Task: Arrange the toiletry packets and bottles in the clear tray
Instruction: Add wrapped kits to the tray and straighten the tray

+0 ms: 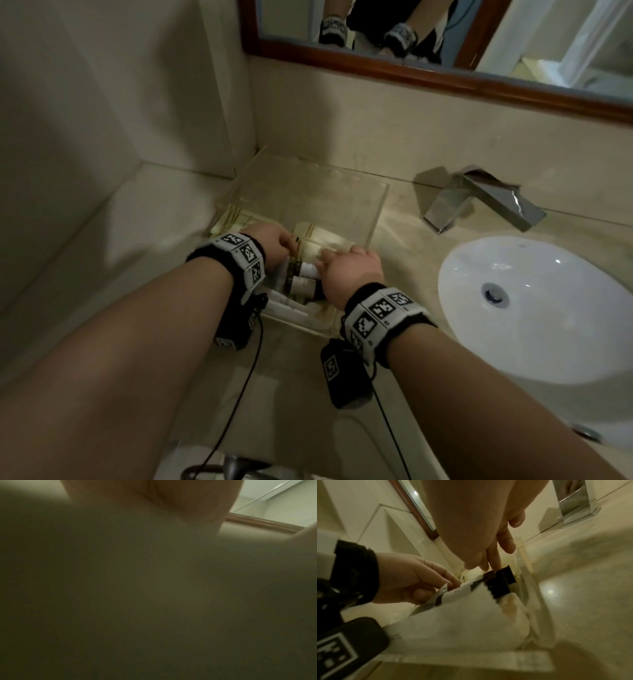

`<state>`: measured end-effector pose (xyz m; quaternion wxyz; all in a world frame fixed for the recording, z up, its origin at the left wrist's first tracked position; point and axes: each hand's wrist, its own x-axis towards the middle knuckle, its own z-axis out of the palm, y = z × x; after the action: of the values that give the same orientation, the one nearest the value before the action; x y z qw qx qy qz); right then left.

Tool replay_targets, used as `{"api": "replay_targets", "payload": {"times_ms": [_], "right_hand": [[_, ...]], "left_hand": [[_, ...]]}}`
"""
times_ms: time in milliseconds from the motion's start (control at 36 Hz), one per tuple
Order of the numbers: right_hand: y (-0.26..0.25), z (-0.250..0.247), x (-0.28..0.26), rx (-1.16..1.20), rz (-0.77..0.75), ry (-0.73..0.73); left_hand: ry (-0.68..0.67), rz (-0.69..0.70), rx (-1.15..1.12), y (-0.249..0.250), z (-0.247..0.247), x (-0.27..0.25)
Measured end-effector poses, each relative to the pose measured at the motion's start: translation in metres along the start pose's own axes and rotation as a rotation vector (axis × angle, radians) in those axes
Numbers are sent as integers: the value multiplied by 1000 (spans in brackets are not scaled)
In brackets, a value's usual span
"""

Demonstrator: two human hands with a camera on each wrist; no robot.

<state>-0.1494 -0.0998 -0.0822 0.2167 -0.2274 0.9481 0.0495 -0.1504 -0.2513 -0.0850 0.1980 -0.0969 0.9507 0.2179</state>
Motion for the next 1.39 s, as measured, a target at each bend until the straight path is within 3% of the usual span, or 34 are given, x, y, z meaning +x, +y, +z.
{"api": "replay_targets", "payload": {"times_ms": [111, 306, 444, 583, 778, 972, 1111, 1278, 1389], "right_hand": [[-3, -5, 0, -43, 0, -18], [-18, -8, 1, 115, -151, 222], [-40, -7, 14, 262, -126, 173], [-51, -7, 19, 363, -115, 82], [-58, -7, 22, 445, -121, 98], [-50, 0, 7, 410, -228, 237], [-61, 1, -5, 176, -376, 142], [-74, 5, -7, 91, -357, 124], [-84, 7, -5, -60, -300, 127]], "left_hand": [[19, 3, -30, -2, -3, -3], [191, 8, -99, -32, -28, -23], [293, -117, 0, -81, -29, -44], [230, -100, 28, -105, -16, -58], [295, -110, -45, -110, -9, -60], [207, -141, -33, -117, -19, -70], [149, -190, -5, -116, -23, -70], [174, -168, 62, -114, -24, -68], [108, -119, 163, -107, -25, -65]]}}
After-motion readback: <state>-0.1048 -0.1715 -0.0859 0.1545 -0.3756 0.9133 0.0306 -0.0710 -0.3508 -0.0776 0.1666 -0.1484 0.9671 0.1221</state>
